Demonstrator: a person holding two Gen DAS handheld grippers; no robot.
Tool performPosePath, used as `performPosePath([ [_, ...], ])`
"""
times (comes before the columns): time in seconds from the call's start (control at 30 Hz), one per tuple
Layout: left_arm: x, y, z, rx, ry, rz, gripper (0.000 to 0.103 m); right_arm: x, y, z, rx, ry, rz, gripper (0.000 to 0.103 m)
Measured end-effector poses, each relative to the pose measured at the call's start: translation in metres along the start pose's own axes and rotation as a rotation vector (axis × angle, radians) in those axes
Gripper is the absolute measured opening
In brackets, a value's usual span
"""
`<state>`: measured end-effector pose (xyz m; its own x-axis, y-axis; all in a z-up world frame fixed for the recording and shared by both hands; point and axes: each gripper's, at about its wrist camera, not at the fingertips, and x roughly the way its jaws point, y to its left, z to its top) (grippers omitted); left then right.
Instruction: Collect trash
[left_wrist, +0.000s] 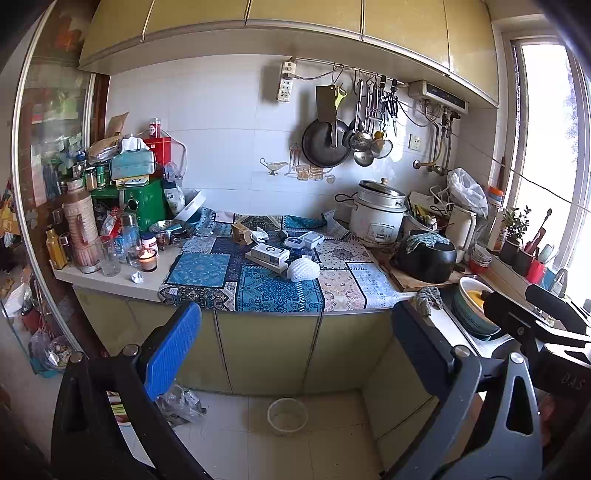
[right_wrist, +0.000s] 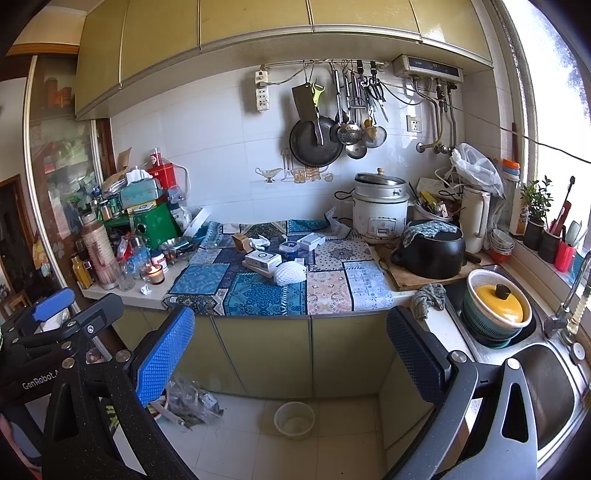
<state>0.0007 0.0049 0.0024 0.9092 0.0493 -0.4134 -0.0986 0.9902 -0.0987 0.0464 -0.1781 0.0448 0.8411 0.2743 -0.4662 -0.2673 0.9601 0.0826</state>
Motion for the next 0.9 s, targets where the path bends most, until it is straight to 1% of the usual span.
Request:
performPosePath([
  [0.9, 0.0037, -0.0026, -0.0027, -0.013, 0.007, 0.016, 0.103, 0.0022, -0.0032, -0.0081, 0.008, -0.003, 0.024, 0.103],
])
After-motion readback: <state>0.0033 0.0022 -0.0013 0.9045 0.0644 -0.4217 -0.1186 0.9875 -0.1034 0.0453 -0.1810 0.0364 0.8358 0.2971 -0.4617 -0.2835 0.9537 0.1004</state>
